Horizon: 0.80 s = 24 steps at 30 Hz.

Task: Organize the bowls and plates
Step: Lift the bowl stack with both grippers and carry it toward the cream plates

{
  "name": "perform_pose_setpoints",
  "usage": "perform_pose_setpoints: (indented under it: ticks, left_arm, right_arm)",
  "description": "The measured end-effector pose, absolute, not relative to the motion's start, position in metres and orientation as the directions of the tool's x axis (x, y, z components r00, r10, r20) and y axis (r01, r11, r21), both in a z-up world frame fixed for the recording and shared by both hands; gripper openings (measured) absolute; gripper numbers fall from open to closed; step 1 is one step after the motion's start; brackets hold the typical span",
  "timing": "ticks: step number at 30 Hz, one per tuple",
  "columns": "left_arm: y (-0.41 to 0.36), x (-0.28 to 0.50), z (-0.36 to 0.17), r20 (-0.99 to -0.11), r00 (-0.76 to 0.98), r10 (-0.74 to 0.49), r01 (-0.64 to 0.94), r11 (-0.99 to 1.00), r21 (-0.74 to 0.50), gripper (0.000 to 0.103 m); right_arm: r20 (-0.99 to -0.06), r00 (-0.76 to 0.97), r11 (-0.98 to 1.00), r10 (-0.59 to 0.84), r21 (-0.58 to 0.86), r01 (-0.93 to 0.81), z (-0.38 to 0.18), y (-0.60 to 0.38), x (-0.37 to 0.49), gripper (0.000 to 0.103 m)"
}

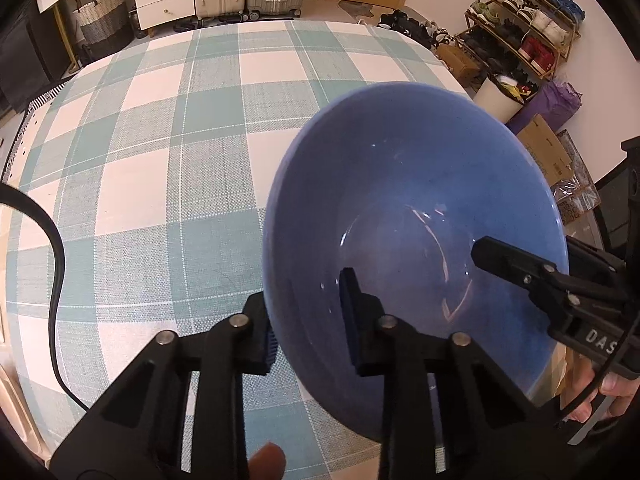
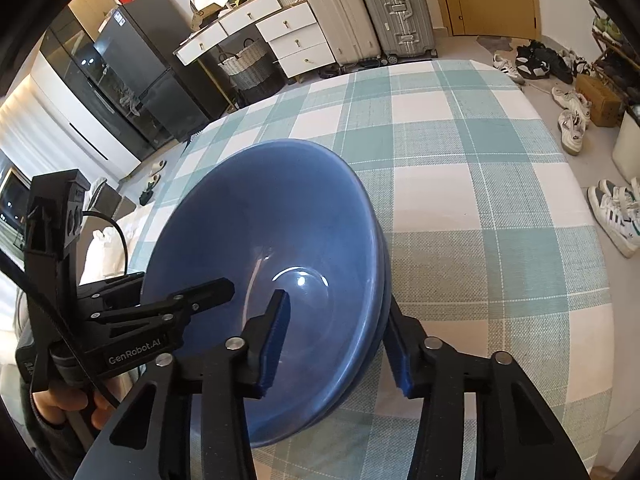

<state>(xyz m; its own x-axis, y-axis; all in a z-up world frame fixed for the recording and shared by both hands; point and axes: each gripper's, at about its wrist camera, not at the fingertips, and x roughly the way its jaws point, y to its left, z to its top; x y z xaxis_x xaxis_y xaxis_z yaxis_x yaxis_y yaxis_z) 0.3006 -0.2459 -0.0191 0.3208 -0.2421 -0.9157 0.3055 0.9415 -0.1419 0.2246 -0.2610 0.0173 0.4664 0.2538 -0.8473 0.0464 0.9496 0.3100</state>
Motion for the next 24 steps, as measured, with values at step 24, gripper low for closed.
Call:
perform_pose_setpoints:
  ticks: [24]
  left_arm:
    - [-0.240,0.288,-0.026,-0.918,0.347,-0.191,0.264,0.959,-0.100,0.017]
  right_arm:
    - [-0.858,0.470,0.972,0.207,0.237,0.005,0.011,-0.248,0.229,0.026]
